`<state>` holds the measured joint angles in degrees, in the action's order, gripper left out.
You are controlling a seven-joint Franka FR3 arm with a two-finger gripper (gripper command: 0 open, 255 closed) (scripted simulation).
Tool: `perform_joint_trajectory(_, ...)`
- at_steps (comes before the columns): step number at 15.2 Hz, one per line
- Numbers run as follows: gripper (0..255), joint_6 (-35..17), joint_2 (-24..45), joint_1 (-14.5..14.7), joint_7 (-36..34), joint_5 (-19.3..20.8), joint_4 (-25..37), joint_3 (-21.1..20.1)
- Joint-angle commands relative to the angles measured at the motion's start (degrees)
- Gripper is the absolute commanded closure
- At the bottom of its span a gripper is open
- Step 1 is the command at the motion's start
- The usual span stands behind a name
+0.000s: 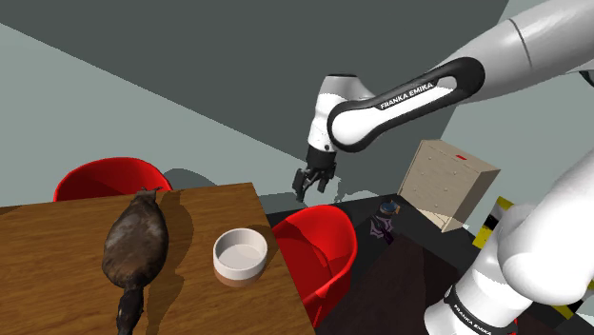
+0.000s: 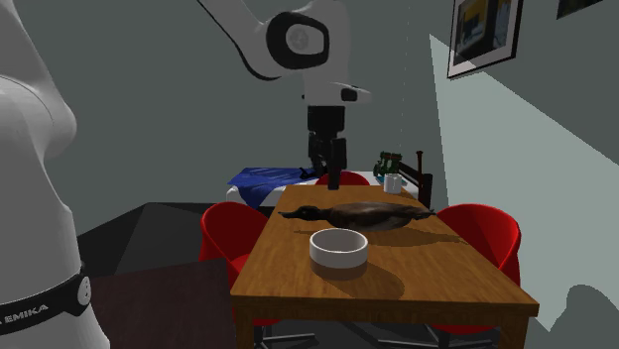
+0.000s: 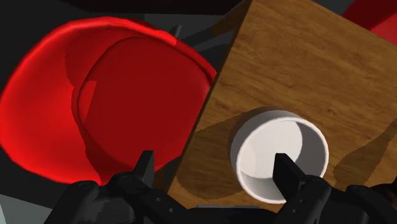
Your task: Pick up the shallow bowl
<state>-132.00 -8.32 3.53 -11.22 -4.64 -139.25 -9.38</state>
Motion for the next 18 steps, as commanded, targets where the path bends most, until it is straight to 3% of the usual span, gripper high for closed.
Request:
perform_joint_trajectory(1, 0, -3.39, 4.67, 0.25, -1.66, 1.19, 1.2, -0.85)
perform_joint_trajectory(9, 0, -11.91, 23.24, 2.48, -8.91, 8.54, 10.17, -1.1)
perform_joint_trajectory(18, 0, -15.51, 42.34, 7.39, -14.43, 14.29, 24.49, 1.95)
